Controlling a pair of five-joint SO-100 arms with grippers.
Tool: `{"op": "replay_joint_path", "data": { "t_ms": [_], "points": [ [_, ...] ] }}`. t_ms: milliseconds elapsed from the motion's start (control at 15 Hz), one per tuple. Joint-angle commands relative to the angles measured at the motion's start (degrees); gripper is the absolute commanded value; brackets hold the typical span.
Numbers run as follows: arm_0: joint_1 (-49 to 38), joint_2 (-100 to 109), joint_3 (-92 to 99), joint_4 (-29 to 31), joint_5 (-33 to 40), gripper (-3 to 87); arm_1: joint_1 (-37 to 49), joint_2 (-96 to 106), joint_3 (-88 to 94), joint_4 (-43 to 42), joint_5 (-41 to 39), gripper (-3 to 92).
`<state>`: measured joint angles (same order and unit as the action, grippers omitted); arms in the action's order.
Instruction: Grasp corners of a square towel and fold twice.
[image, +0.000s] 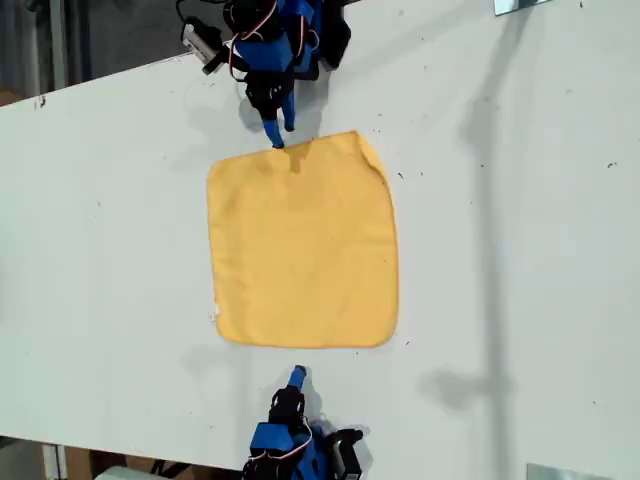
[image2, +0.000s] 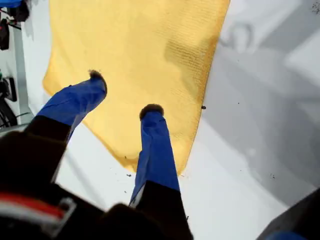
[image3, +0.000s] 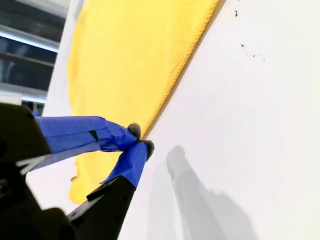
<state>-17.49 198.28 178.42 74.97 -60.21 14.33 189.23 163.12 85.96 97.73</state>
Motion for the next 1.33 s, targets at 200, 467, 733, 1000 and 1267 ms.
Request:
{"op": "replay_joint_path", "data": {
  "t_ms": [200,467,733,1000,1267],
  "points": [
    [-0.5,0.4,0.3,-0.5,2.1,0.1,0.1,-0.6,-2.7,0.8,-0.7,19.8],
    [6.2,0.4,0.4,-0.5,-20.2,0.2,0.0,-0.6,-2.7,0.8,-0.7,19.8],
    [9.8,0.4,0.2,-3.2,-27.1,3.7,0.9,-0.6,-2.7,0.8,-0.7,19.8],
    [4.4,0.4,-0.1,-0.3,-29.1,3.4,9.9,-0.6,-2.5,0.6,-5.2,16.0],
    [-1.8,0.4,-1.1,-4.9,-11.4,8.1,19.8,-0.5,-4.0,2.2,-5.9,12.6]
  ]
}}
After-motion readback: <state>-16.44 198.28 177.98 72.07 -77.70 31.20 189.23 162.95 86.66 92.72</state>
